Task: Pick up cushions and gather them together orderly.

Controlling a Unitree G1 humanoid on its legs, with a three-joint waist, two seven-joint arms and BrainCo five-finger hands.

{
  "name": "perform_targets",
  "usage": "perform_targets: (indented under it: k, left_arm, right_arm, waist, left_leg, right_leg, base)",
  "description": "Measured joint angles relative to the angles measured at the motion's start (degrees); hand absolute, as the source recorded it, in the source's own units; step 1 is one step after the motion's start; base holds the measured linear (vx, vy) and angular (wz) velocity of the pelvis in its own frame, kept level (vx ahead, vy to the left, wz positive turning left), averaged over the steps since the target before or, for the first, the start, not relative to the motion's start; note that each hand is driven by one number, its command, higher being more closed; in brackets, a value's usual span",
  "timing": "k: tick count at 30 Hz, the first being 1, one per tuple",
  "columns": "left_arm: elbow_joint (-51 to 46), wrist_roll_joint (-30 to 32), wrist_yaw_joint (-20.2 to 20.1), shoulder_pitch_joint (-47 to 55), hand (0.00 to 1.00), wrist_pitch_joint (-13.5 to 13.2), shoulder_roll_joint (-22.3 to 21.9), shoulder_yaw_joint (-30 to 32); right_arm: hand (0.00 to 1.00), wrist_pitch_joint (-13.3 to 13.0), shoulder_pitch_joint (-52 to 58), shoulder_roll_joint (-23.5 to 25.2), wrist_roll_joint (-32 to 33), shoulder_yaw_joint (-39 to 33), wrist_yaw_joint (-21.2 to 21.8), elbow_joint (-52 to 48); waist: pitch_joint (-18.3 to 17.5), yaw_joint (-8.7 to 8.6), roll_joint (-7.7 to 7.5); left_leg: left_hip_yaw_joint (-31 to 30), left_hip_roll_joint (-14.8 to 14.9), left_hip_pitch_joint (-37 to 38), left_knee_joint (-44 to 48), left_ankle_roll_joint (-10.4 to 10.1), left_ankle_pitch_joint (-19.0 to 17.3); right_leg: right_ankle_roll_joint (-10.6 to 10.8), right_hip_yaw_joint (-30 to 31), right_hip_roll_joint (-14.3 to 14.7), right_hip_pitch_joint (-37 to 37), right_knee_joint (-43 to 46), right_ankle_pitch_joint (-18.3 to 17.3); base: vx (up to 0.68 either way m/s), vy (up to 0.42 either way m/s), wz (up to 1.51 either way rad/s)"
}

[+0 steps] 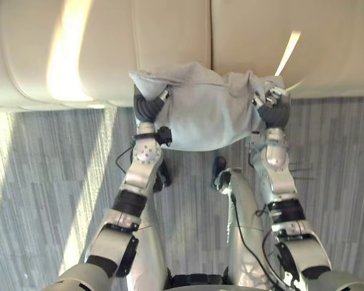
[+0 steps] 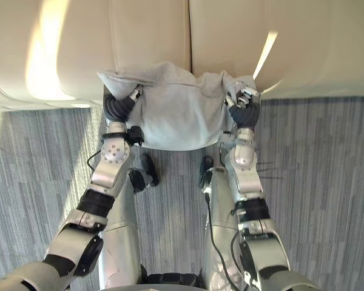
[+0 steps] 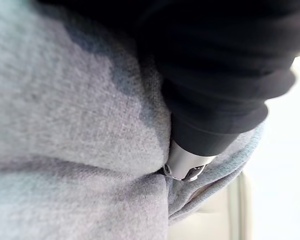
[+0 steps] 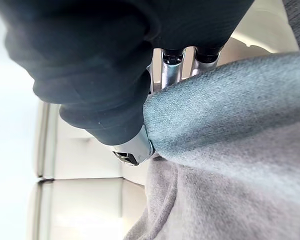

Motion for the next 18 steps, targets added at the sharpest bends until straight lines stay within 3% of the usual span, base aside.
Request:
perform_targets:
  k: [6,10,15,18]
  left_arm:
    - [-7.1,-0.5,-1.4,12.3,1.0,-1.9,-0.7,-2.2]
    - [-8.4,-0.7,-2.8,19.5,1.0,-3.8,-0.2,-2.6]
    - [-9.0,-0.6,-3.8,23.8,1.0,-3.8,0.6,-3.1]
    - [-9.3,-0.6,-3.8,25.0,1.0,-3.5,1.7,-4.2]
  right_arm:
    - [1.0,-0.9,12.9,0.6,-2.2,1.9,2.1,-10.6]
    - [1.0,-1.6,17.0,0.5,-3.9,2.8,4.4,-11.8]
    - [1.0,-1.7,17.0,-0.8,-4.3,3.9,5.9,-11.8]
    - [1.0,-1.7,17.0,-1.5,-4.4,4.3,6.2,-11.4]
  waist:
    - [-5.6,0.01,-0.11]
    - [-10.3,-0.6,-0.06]
    - [-11.5,-1.77,-0.2]
    - [-11.8,-2.05,-0.28]
  left_leg:
    - [2.0,-1.8,13.8,-8.1,-0.2,0.1]
    - [2.7,-4.5,21.5,-17.4,-0.8,2.2]
    - [4.2,-6.1,28.1,-22.8,-0.4,3.4]
    - [5.2,-7.2,32.8,-23.4,0.3,1.4]
  right_leg:
    - [1.2,-1.2,-0.7,13.7,-8.5,0.3]
    - [2.6,-1.3,-0.7,21.2,-17.9,2.9]
    - [3.4,-0.6,-0.4,28.1,-25.4,5.7]
    - [3.9,1.2,-0.9,28.9,-20.6,6.1]
  base:
    - [0.15,0.024,0.03]
    - [0.14,0.02,-0.01]
    - [0.17,0.058,-0.12]
    - [0.11,0.076,-0.17]
